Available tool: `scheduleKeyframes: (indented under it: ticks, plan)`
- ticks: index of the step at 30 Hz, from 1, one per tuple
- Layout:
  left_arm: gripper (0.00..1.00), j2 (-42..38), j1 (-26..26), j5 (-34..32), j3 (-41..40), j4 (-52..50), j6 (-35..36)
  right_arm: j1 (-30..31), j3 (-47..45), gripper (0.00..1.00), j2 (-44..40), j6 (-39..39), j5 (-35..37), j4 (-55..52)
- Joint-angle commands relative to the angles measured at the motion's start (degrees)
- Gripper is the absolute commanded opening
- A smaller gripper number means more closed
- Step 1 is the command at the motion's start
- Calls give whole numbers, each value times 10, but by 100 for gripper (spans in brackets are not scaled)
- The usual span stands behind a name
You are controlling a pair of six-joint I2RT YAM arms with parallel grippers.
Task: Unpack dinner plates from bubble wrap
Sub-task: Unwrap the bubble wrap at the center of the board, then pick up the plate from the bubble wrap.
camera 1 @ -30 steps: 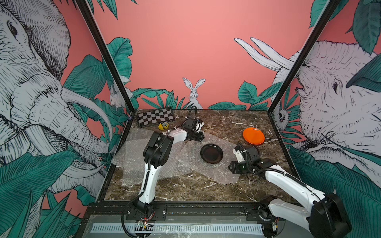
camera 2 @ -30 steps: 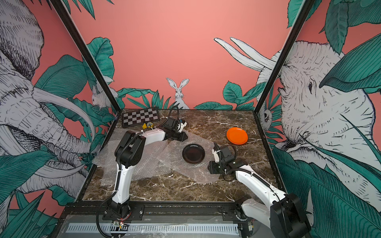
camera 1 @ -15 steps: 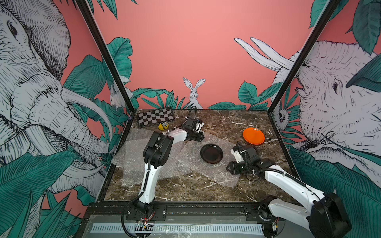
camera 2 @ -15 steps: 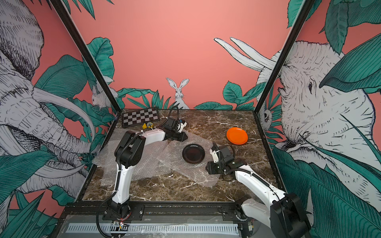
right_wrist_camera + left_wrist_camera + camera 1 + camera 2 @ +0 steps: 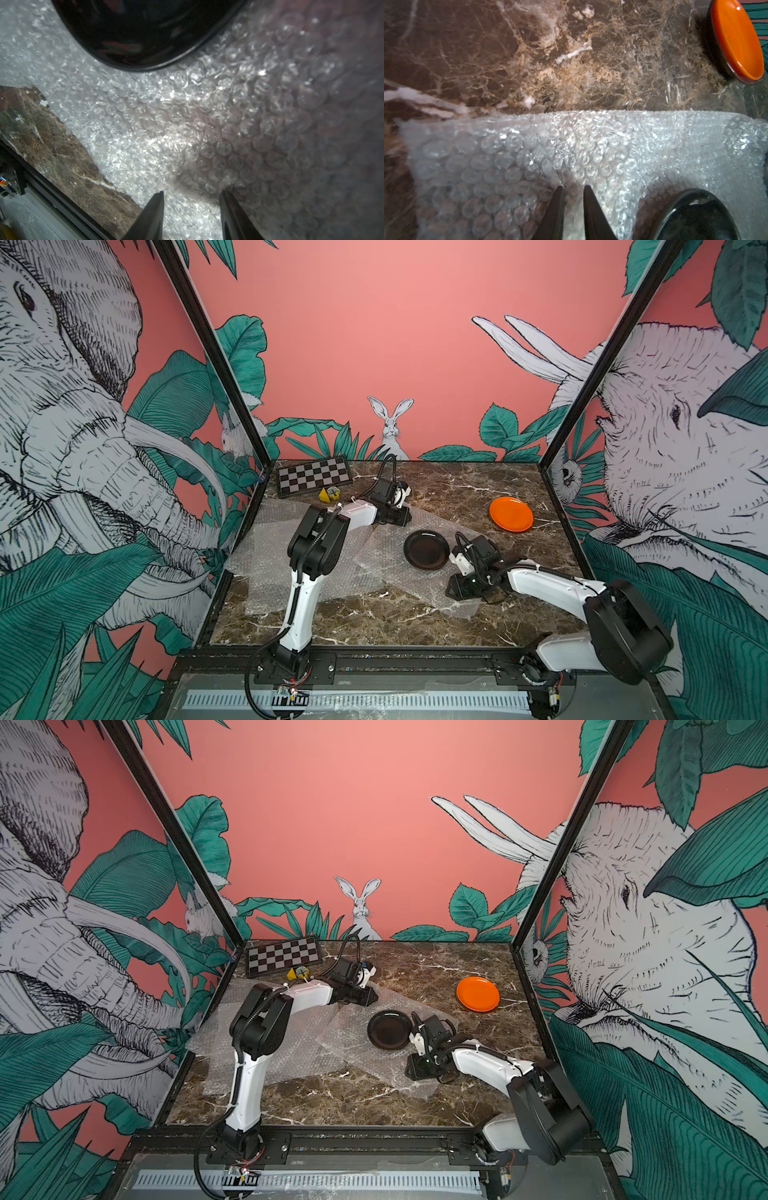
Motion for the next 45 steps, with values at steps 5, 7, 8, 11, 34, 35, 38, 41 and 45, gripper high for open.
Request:
scheduleKeyframes:
  ticks: [5, 7, 8, 11, 34, 35, 38, 41, 45]
  plan:
    - [22, -4, -1, -38, -32, -77, 1, 6, 16, 47, 22, -19, 37, -31]
    - [22, -7, -1, -41, -37, -75, 1, 6, 18, 47, 24, -21, 46, -39]
    - [22, -9, -1, -43, -39, -75, 0, 6, 19, 47, 23, -23, 48, -42]
    - [22, -17, -1, -47, -45, -70, 0, 6, 23, 47, 18, -27, 56, -52]
    - [34, -171, 0, 7, -97, -91, 3, -60, 84, 50, -14, -17, 48, 17]
    - [34, -180, -1, 14, -112, -84, -5, -69, 90, 49, -5, -18, 37, 23]
    - [32, -200, -2, 32, -158, -59, -34, -90, 107, 48, 20, -18, 1, 39]
    - [29, -208, -7, 49, -194, -33, -60, -110, 120, 47, 48, -9, -41, 63]
    - [29, -209, -23, 56, -230, -3, -81, -134, 142, 45, 93, 1, -64, 78]
